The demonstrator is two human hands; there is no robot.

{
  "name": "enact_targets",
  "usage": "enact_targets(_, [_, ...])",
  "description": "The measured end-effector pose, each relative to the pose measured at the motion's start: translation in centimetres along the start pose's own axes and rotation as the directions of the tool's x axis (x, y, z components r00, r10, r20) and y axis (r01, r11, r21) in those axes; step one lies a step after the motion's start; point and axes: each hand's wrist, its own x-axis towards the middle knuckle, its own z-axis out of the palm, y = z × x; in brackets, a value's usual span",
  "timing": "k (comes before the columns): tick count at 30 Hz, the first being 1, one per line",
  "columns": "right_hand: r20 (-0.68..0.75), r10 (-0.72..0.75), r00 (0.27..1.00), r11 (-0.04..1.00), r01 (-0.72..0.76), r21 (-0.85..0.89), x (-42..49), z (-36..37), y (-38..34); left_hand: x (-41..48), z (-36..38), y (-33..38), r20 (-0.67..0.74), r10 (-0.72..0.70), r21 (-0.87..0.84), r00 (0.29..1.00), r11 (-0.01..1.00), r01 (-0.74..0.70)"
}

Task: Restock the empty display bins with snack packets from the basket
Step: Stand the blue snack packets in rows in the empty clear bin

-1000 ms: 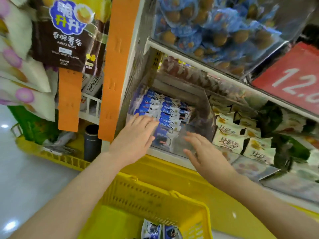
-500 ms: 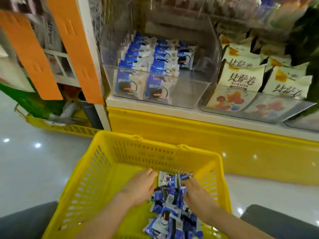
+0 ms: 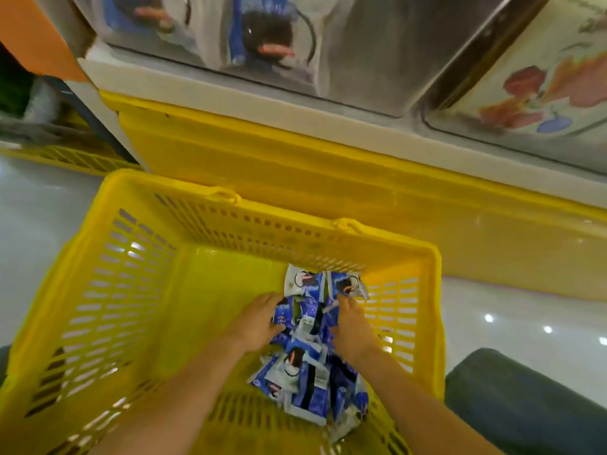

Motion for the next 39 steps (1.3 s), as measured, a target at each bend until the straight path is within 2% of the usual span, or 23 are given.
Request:
enact_targets(4, [0.021, 0.043, 0.999, 0.999, -0.043, -0.021, 1.0, -0.3, 0.3, 0.8, 0.8, -0.3, 0.026, -0.023, 0.130, 0.999, 0.991, 0.019])
enact_targets(8, [0.046, 0.065, 0.997, 0.994, -0.060, -0.088, 1.1, 0.1, -0.1, 0.6, 1.3, -0.7, 0.010, -0.064, 0.059, 0.998, 0.996, 0.063])
enact_targets(10, [0.066, 0.048, 0.997, 0.998, -0.050, 0.030, 1.0, 0.1, -0.2, 0.3, 1.2, -0.8, 0.016, -0.089, -0.051, 0.996, 0.995, 0.089])
enact_targets(13, [0.046, 0.038, 0.998, 0.977, -0.046, 0.206, 0.5, -0.5, -0.1, -0.3, 0.6, -1.0, 0.065, -0.120, -0.329, 0.991, 0.935, 0.135])
enact_targets(16, [-0.010, 0.038, 0.999, 0.932, -0.032, 0.361, -0.3, -1.2, -0.4, -1.4, -0.4, -1.0, 0.094, -0.181, -0.585, 0.979, 0.786, 0.201])
enact_targets(19, [-0.007, 0.049, 0.999, 0.870, -0.039, 0.492, -1.3, -2.6, -1.6, -2.9, -1.4, 0.0, 0.088, -0.200, -0.750, 0.976, 0.632, 0.197])
enact_targets(22, [-0.011, 0.044, 0.999, 0.777, -0.027, 0.629, -2.4, -3.6, -3.1, -4.8, -2.1, 1.9, 0.094, -0.144, -0.860, 0.985, 0.487, 0.153])
enact_targets(25, [-0.061, 0.013, 0.998, 0.697, 0.035, 0.716, -4.2, -5.0, -4.9, -6.4, -2.7, 4.0, 0.057, -0.057, -0.904, 0.997, 0.421, 0.076])
enact_targets(28, [-0.129, -0.049, 0.990, 0.740, 0.122, 0.662, -6.3, -6.7, -6.3, -8.3, -3.7, 5.4, -0.002, -0.018, -0.928, 1.000, 0.373, 0.005])
enact_targets(31, [-0.108, -0.132, 0.985, 0.728, 0.170, 0.664, -8.9, -8.9, -7.0, -10.5, -5.1, 6.3, -0.061, 0.062, -0.962, 0.996, 0.263, -0.075])
enact_targets(33, [-0.055, -0.219, 0.974, 0.659, 0.189, 0.728, -10.2, -10.1, -7.5, -11.8, -6.3, 6.9, -0.109, 0.124, -0.953, 0.986, 0.270, -0.139])
enact_targets(35, [-0.077, -0.247, 0.966, 0.569, 0.209, 0.795, -11.4, -11.1, -8.1, -12.8, -7.3, 7.6, -0.161, 0.156, -0.924, 0.975, 0.322, -0.205])
enact_targets(39, [-0.292, -0.227, 0.929, 0.460, 0.366, 0.809, -13.8, -12.7, -9.4, -14.4, -9.2, 9.0, -0.275, 0.115, -0.884, 0.955, 0.360, -0.298])
